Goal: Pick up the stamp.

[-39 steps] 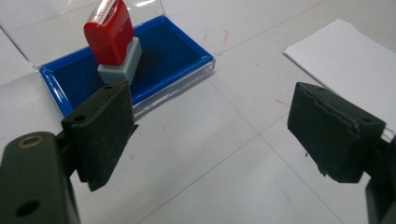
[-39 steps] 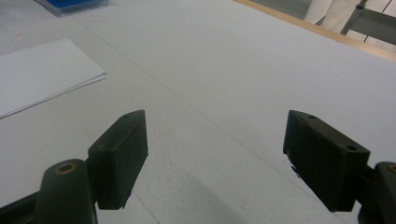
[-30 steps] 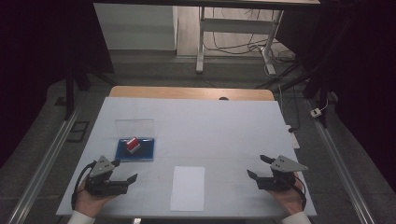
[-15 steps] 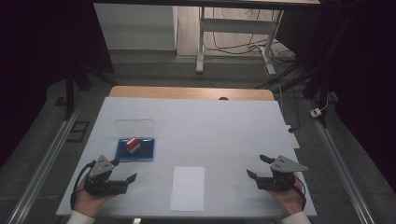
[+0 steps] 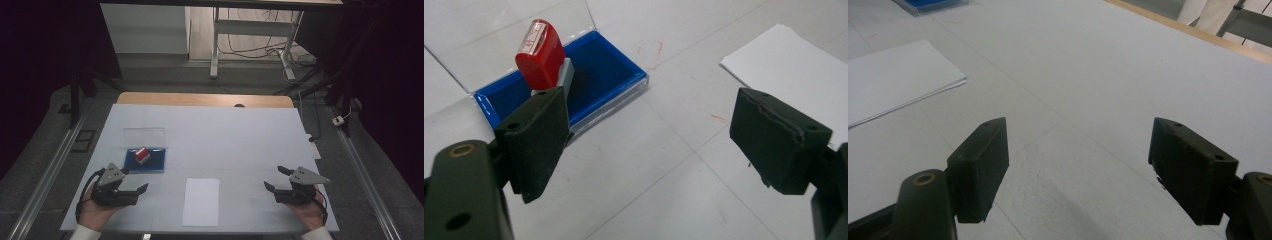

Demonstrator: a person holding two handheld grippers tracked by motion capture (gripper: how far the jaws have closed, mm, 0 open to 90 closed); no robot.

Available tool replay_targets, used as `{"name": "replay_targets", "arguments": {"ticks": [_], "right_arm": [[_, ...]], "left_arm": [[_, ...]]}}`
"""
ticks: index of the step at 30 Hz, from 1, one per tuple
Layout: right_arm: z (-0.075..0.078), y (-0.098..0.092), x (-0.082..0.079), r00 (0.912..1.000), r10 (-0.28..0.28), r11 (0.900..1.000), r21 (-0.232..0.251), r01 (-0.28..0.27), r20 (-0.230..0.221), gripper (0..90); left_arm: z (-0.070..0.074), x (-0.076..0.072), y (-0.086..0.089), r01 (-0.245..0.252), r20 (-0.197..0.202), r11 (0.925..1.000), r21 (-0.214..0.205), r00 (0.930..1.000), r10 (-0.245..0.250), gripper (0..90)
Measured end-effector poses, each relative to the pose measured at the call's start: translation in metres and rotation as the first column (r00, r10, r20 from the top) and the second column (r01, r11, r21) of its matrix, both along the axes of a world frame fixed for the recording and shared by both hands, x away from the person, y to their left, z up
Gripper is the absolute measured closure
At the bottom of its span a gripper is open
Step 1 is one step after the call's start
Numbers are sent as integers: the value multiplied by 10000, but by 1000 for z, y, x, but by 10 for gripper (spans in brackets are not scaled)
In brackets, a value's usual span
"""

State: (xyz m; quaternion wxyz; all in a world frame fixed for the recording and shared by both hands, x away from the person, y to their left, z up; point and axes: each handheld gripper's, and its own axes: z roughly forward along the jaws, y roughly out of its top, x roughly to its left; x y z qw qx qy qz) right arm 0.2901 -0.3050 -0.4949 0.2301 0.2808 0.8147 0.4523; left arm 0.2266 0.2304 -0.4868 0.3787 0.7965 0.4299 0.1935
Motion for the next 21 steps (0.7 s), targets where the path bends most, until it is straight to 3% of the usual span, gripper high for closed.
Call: {"name": "replay_targets", "arguments": {"ticks": [15, 21], "right_arm": [[-2, 2, 1, 9998, 66, 9999, -85, -67, -161, 243], [-3, 2, 1, 9998, 47, 9999, -159, -50, -210, 250]], "left_arm": [[20, 22, 2, -122, -35, 9997, 189, 9999, 123, 178], [22, 30, 2, -138, -157, 9996, 236, 9998, 142, 180]]}}
